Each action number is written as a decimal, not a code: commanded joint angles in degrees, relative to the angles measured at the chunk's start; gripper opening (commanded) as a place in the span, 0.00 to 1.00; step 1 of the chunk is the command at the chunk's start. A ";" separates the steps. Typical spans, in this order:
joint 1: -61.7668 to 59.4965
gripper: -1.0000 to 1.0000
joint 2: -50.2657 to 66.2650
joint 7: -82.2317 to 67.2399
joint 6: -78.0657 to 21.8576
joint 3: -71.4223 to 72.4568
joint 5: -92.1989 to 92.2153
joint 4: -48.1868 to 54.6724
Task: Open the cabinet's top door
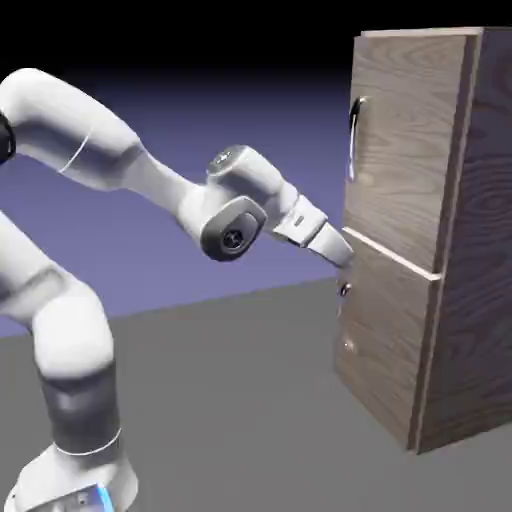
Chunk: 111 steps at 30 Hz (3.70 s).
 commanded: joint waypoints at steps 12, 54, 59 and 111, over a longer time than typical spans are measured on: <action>-17.95 0.50 -15.86 -10.79 -9.11 13.48 29.91 4.22; -81.74 0.50 -64.77 -43.07 -38.28 56.46 126.53 24.14; -80.43 0.00 -64.78 -46.92 -43.30 55.15 129.33 20.69; -119.89 0.00 13.42 -115.73 -142.83 53.51 75.36 41.77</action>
